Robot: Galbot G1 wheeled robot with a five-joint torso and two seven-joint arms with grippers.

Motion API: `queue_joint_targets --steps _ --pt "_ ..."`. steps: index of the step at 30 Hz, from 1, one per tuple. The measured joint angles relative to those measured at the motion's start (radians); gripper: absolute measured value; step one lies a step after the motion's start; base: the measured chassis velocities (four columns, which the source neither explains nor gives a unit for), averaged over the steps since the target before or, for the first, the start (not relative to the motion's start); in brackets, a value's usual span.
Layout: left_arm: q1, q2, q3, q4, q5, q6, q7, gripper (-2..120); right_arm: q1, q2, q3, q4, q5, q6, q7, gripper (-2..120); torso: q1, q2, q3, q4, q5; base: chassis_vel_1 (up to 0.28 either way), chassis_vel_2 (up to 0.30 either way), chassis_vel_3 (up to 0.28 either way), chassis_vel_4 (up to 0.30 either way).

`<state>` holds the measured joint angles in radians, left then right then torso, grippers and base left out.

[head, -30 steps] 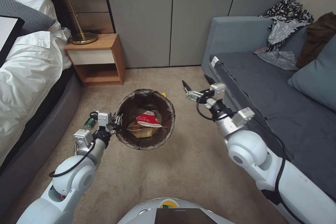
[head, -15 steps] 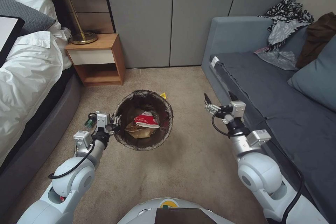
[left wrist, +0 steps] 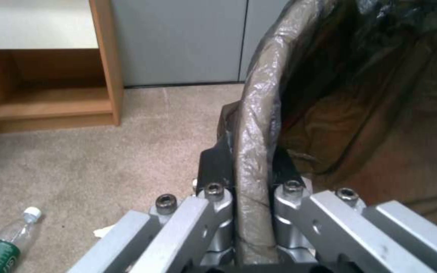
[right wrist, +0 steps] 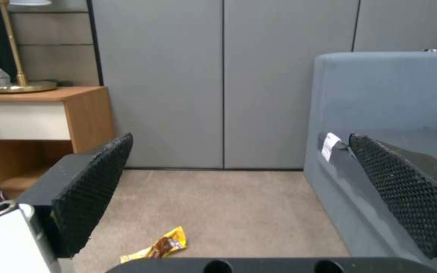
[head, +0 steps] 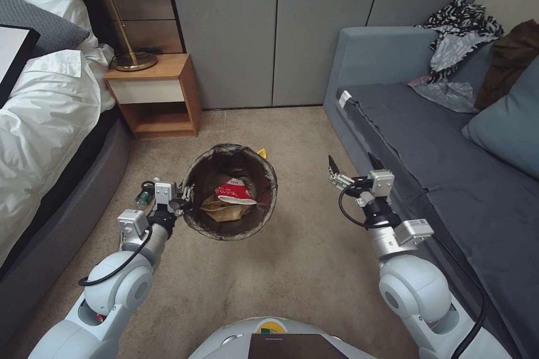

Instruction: Pick up the trash bin, then pick up the garbage from the floor and place it into the trash bin.

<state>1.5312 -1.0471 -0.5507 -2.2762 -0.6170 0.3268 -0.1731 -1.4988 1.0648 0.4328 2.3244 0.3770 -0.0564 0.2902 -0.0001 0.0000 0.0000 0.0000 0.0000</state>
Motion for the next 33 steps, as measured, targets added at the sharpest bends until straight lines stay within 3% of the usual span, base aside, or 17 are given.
queue_joint_targets --steps 33 --pt "-0.001 -0.014 0.002 -0.002 -0.002 0.004 -0.006 4 0.019 0.008 -0.023 -0.010 0.001 -0.003 -0.004 100 0.000 0.000 0.000 0.0000 0.0000 0.000 0.000 0.000 0.000"
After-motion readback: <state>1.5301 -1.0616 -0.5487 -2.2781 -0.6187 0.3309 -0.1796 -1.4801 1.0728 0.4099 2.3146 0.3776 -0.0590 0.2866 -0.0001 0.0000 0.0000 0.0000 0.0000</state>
